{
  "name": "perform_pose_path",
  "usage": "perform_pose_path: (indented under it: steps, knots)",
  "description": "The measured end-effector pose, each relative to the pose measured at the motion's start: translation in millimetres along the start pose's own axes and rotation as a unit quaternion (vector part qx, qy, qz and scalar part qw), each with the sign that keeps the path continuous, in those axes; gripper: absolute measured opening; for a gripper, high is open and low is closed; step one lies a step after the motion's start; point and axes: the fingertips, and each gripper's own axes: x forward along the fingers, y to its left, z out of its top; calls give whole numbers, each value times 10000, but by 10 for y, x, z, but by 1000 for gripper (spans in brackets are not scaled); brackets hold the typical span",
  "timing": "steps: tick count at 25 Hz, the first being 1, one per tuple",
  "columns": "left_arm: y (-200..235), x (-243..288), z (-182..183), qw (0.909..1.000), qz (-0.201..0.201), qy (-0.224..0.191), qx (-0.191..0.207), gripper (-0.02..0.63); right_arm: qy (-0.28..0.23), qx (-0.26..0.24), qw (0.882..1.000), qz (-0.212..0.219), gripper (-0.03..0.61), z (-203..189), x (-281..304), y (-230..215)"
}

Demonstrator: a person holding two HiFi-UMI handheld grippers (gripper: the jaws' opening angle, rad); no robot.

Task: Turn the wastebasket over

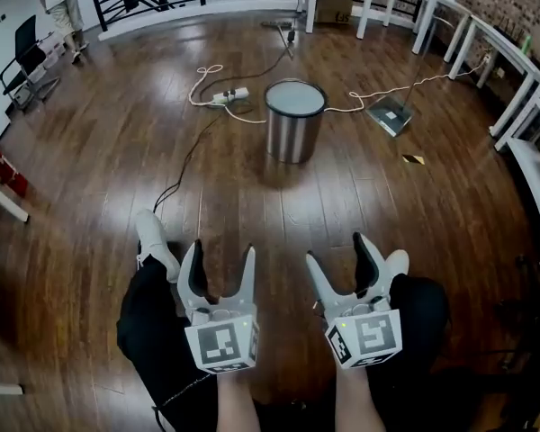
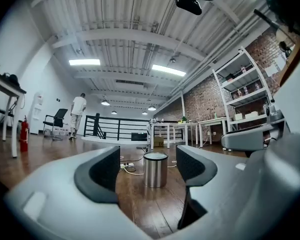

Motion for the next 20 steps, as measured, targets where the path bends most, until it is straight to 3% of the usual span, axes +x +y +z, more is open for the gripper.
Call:
perform_pose_path:
  steps: [3,6,10,14,20]
  knots:
    - [-137,242,-19,9998,-136,59,146,367,-56,31,9999,115,337,81,221,124]
    - [-178,437,2,10000,-63,74,-9,365,56,-232,9992,322,337,90,454,163]
    - [-198,596,26,9997,-193,116,104,365,-66,123,9999,48,336,163,572,-5]
    - [-174,721,-58,9997,-137,216,-50,360,68,89,9999,49,336,49,673,-17]
    - [-267,866,-93,9986,-408,304,149,359,-73,149,9998,-125,336,193,652,-179]
